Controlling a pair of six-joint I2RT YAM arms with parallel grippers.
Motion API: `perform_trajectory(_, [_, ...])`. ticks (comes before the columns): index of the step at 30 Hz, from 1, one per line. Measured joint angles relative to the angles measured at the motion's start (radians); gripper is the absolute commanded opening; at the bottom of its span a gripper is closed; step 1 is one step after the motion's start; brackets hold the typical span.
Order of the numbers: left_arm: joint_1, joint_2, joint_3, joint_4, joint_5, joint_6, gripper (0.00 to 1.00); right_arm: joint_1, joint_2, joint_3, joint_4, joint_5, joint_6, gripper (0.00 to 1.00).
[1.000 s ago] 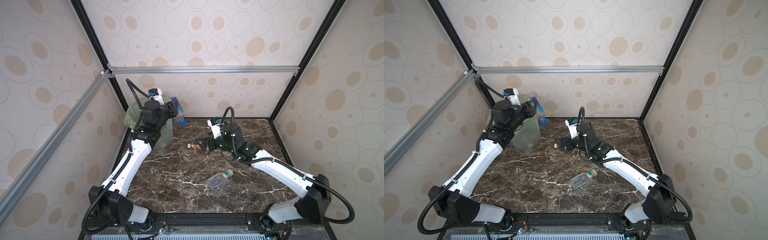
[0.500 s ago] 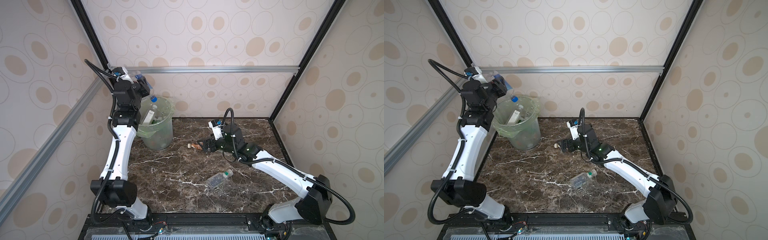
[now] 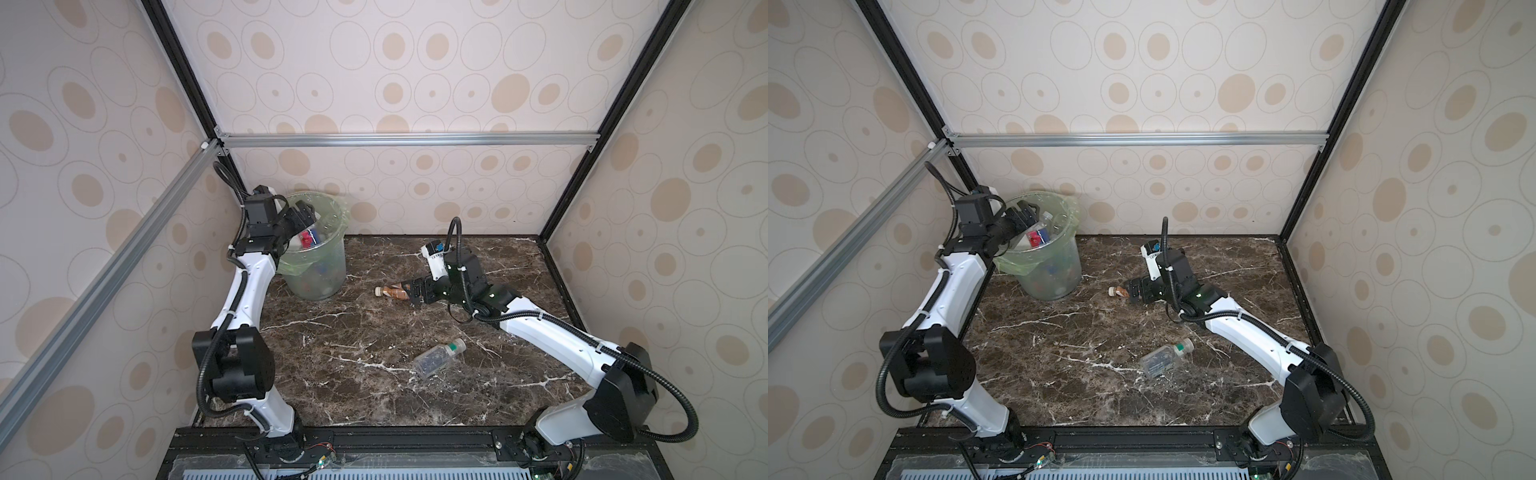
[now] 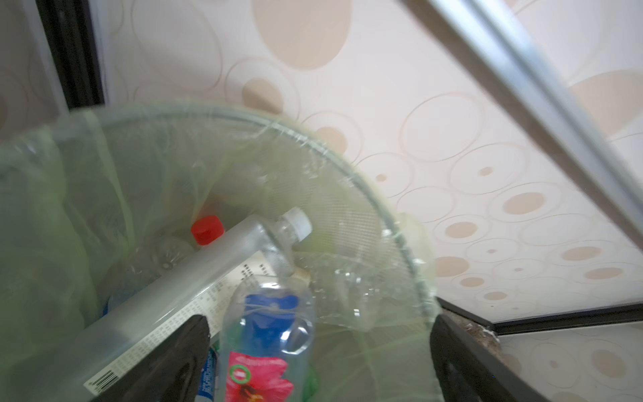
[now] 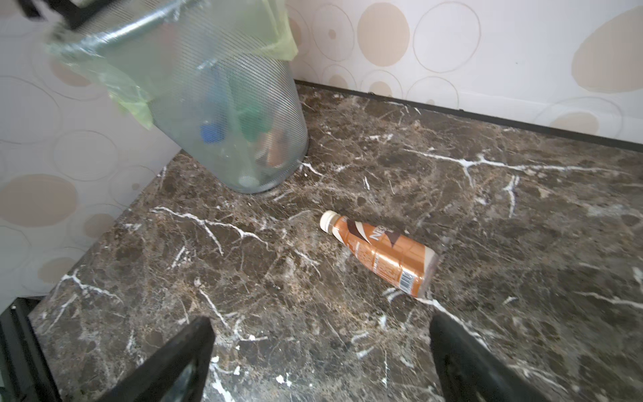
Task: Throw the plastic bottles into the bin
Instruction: 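Carry the blue-cap bottle over the bin with left and release while right withdraws, then lower the right gripper onto the clear green-label bottle and grasp it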
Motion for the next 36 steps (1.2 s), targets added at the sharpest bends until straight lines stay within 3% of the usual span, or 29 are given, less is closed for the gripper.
perform_trajectory(9, [-0.125,-0.137,0.053,0.029,-0.019,0.048,0.99,-0.005,-0.057,-0.144,-0.186,0.140,0.078,1.00])
perform_trajectory(17, [-0.376,-0.205,-0.105,0.087,-0.080,0.111,0.99,-0.005,-0.225,-0.355,-0.299,0.172,0.267,1.00])
perform_trajectory(24, [-0.593,-0.212,-0.232,0.112,-0.125,0.127,0.99,0.058,-0.236,-0.444,-0.304,0.148,0.423,1.00])
perform_trajectory(27, [-0.632,-0.219,-0.310,0.129,-0.127,0.123,0.99,0.107,-0.214,-0.457,-0.270,0.143,0.489,1.00])
perform_trajectory(36, [-0.638,-0.252,-0.462,0.131,-0.151,0.093,0.99,0.187,-0.052,-0.457,-0.102,0.127,0.621,1.00])
